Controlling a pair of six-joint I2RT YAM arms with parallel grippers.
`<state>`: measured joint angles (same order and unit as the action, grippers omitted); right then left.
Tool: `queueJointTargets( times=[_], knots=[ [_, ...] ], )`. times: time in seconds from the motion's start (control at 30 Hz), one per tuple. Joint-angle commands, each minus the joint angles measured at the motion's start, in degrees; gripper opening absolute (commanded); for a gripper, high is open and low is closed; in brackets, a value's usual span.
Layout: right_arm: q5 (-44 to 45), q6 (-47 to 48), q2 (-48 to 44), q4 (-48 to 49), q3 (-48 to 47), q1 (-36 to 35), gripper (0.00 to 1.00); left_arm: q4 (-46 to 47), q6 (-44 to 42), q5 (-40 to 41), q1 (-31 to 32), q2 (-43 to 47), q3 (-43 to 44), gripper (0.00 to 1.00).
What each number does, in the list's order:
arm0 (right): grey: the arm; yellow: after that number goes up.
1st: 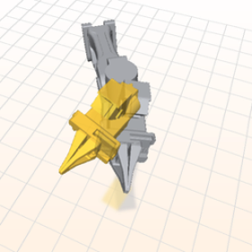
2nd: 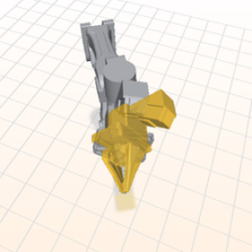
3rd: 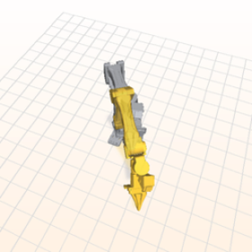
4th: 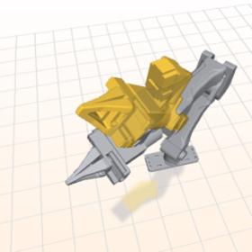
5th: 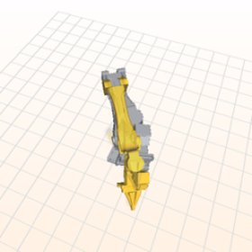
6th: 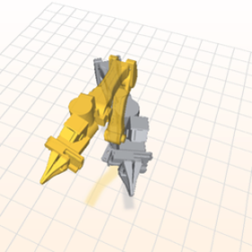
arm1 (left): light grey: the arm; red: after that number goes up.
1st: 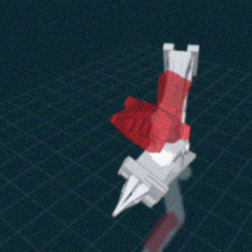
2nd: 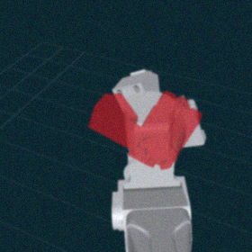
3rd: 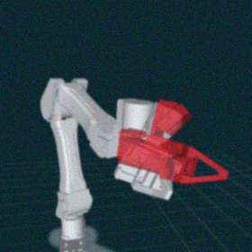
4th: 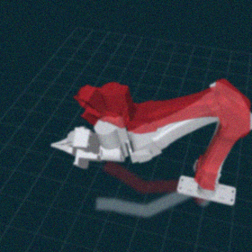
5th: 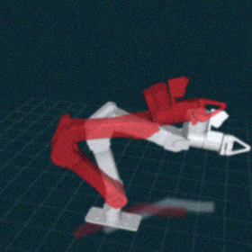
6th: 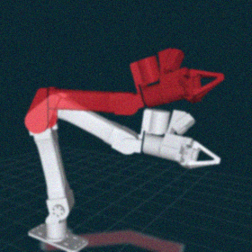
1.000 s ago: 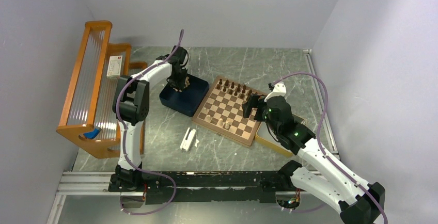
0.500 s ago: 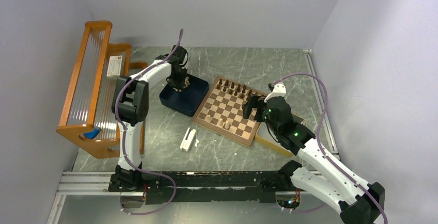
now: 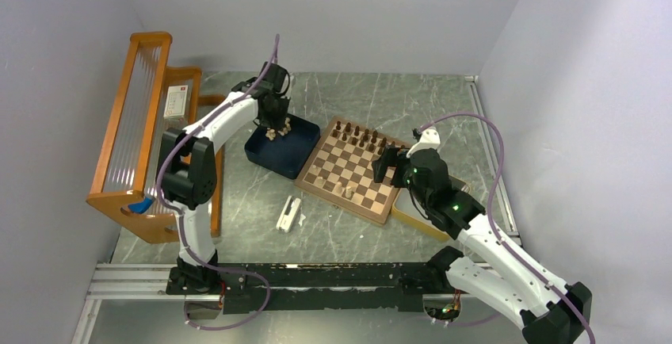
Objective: Set up the chess pieces on the board
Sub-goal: Pick up the chess piece from the storage box, then place the chess piece on the chessboard.
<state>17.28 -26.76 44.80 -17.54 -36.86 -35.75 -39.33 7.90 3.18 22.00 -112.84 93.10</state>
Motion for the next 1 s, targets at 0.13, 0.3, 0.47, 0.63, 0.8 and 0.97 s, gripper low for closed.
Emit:
queueJointTargets(
  times=[0.13, 0.3, 0.47, 0.63, 0.8, 0.97],
  knots=[
    [0.73, 0.77, -0.69, -2.16, -1.81, -0.2, 0.95, 0.86, 0.65, -0.86, 6.78, 6.3, -3.59, 0.17],
    [1.68, 0.72, -1.51, -3.72, -2.36, -0.25, 0.95, 2.48, 2.37, -1.02, 11.81, 8.76, -6.28, 0.17],
    [2.13, 0.67, -2.56, -4.06, -1.91, -0.22, 0.95, 3.79, 4.04, -0.09, 17.46, 9.59, -7.99, 0.17],
    [2.32, 0.31, -2.44, -4.64, -2.07, -0.21, 0.95, 4.25, 5.12, 1.72, 22.38, 8.62, -8.1, 0.17],
    [2.01, 0.31, -2.48, -4.17, -1.86, -0.26, 0.95, 5.15, 6.34, 2.92, 25.22, 7.28, -8.77, 0.17],
    [2.23, 0.41, -1.89, -3.87, -1.82, -0.23, 0.95, 4.8, 6.79, 4.98, 26.83, 5.77, -8.74, 0.17]
  ],
)
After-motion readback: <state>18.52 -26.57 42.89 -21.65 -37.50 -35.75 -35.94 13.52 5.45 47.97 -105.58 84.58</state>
